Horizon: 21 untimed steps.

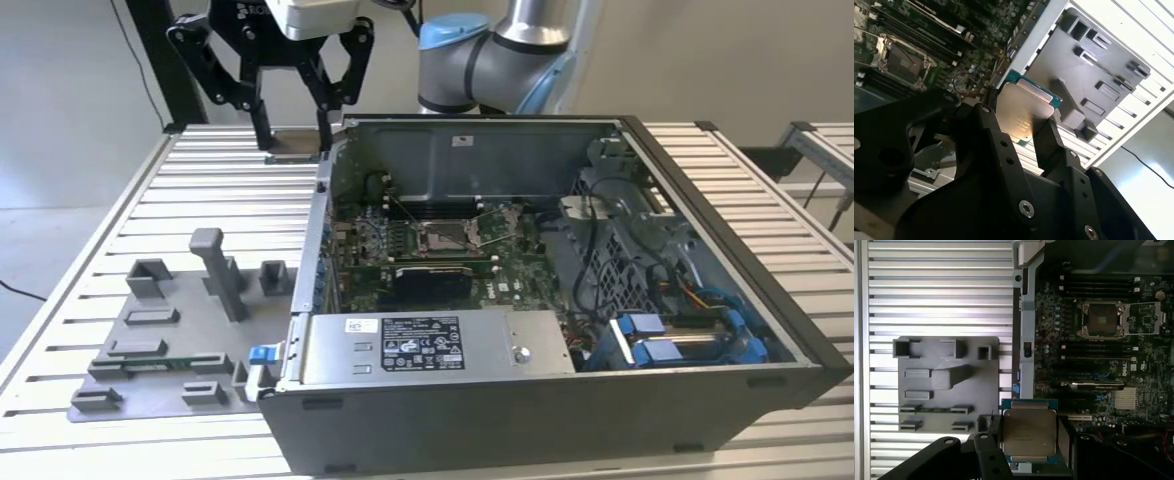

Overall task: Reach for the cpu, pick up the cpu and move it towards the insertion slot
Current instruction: 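Pick up the cpu and move it towards the insertion slot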

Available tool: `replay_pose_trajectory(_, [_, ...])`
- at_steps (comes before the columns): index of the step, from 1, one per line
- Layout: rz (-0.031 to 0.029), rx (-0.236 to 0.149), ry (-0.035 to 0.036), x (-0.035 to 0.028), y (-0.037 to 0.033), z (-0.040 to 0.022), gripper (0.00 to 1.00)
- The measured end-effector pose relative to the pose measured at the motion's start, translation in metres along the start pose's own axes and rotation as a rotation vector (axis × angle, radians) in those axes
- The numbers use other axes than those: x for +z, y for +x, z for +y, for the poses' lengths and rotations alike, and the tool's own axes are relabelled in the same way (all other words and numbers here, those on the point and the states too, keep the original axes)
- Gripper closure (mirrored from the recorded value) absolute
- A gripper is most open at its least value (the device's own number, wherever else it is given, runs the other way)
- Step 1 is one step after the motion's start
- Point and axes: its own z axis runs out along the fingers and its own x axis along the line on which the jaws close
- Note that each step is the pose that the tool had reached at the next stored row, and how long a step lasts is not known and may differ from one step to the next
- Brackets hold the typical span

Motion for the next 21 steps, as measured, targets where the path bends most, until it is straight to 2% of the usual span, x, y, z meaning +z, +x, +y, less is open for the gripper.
replay_pose_trajectory(21, [0.0,0.0,-0.0001,0.0,-0.0241,0.0005,1.0])
